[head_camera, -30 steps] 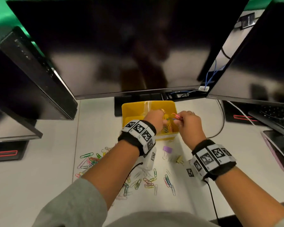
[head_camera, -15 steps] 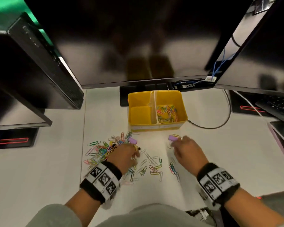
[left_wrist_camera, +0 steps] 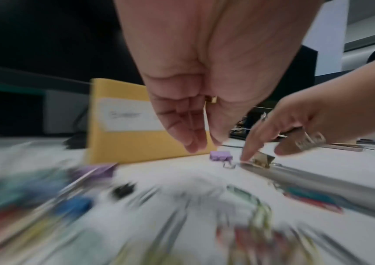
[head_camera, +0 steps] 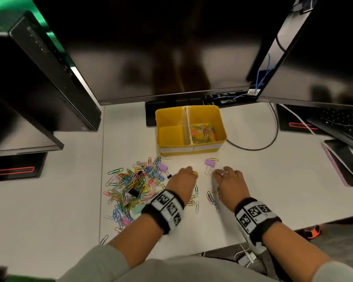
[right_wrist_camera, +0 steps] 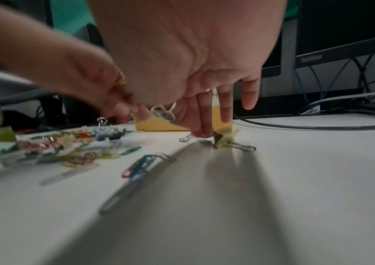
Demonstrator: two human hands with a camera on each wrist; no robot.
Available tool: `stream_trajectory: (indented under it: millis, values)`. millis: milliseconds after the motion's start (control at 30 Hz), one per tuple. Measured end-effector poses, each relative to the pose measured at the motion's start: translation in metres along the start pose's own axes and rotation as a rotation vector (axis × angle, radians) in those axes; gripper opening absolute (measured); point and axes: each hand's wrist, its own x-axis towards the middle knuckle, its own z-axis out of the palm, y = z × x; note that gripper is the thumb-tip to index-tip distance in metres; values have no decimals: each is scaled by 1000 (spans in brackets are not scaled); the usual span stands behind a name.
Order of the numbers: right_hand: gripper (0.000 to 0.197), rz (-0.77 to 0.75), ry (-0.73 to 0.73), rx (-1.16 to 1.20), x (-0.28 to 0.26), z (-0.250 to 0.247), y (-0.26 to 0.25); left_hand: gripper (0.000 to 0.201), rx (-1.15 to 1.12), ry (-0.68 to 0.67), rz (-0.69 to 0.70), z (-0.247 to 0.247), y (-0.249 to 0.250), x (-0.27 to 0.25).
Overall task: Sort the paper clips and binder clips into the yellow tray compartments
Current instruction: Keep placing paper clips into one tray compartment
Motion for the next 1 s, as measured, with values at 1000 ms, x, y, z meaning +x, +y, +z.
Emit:
stream_trajectory:
  millis: [1000]
  values:
    - [73, 45, -122, 522, -29, 28, -5, 32, -230, -37, -169, 41, -54, -42]
